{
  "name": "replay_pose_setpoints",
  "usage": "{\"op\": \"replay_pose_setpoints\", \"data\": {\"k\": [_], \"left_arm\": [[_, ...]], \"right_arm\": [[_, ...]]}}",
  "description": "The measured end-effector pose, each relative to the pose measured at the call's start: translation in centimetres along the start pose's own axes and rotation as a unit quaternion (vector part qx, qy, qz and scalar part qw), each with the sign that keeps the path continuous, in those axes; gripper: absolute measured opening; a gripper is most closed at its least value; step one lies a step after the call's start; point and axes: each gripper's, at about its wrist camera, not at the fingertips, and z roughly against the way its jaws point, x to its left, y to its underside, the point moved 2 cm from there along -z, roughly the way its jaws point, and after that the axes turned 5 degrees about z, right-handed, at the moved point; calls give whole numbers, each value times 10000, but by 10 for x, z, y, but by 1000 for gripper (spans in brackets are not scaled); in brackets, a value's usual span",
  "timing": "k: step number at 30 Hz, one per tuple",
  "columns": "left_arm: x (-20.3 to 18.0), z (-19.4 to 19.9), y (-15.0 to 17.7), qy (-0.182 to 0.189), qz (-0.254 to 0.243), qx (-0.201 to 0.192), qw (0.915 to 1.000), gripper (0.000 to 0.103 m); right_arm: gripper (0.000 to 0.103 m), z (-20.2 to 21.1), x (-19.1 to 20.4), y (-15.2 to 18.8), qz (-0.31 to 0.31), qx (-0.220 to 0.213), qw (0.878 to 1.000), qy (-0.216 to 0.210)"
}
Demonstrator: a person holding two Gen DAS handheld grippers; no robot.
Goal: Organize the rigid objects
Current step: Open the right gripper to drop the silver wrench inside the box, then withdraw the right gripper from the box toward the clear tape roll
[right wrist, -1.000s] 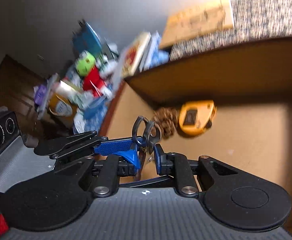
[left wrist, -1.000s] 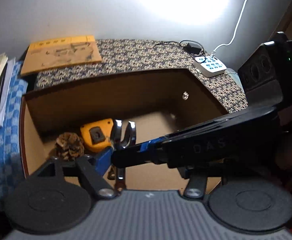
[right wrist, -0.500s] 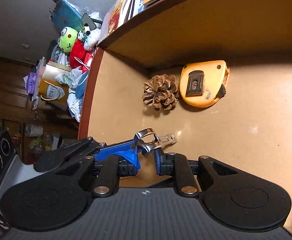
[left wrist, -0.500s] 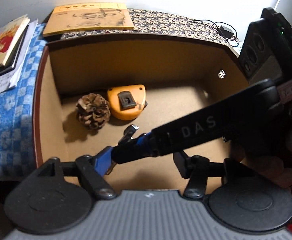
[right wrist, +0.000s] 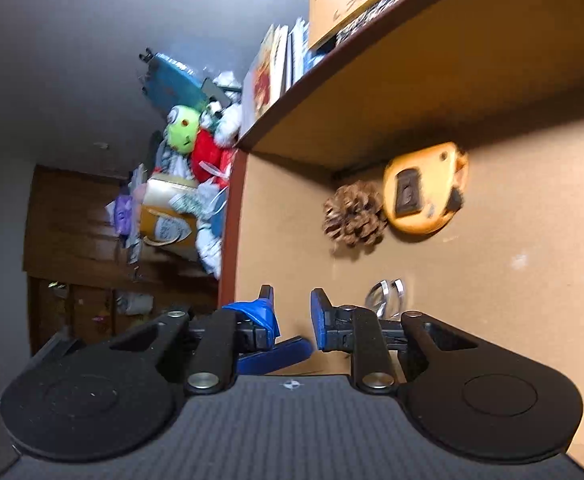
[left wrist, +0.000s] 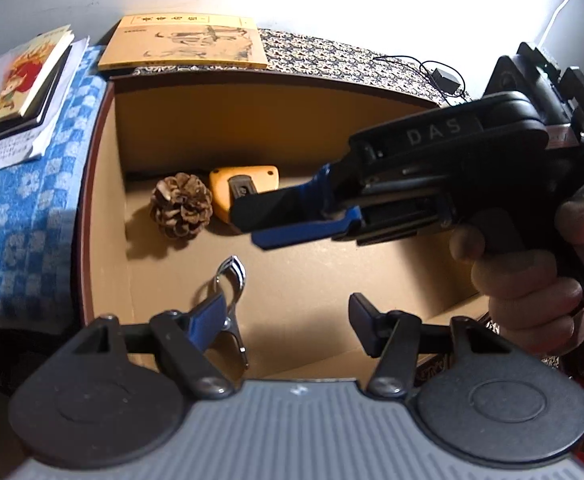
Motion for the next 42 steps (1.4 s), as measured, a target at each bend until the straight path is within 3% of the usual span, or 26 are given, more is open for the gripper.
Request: {"op": "replay_pose_setpoints", "data": {"k": [3, 9, 12, 15, 19, 22, 27, 36, 42], "left_arm": [[-2, -5, -2, 54, 17, 36, 10000, 58], [-21, -23, -14, 547, -81, 217, 9982, 58], [-20, -46, -20, 365, 76, 559, 9977, 58], [-7, -67, -26, 99, 658, 977, 9930, 58], [2, -72, -32, -85, 941, 1064, 9898, 59], [4, -73, -30, -434, 908, 1110, 9887, 59], [14, -62, -29, -877, 932, 931, 9874, 59], [12, -28, -20, -1093, 696, 539, 9901, 62], [-10, -13, -15, -1280, 436, 252, 9905, 63]], "right_arm": [[3, 5, 0, 0, 0, -198, 9995, 229], [3, 25, -2, 4, -153, -653, 9975, 202], [4, 38, 1, 7, -83, -871, 9958, 251], [4, 50, 2, 11, -52, -1090, 9935, 317], [4, 59, -6, 16, -210, -1289, 9910, 306], [4, 62, -10, 20, -241, -1345, 9900, 349], [4, 65, -5, 28, -61, -1407, 9887, 510], [4, 58, 20, 47, 693, -1431, 9813, 1082], [5, 60, 32, 61, 972, -1549, 9736, 1363]]}}
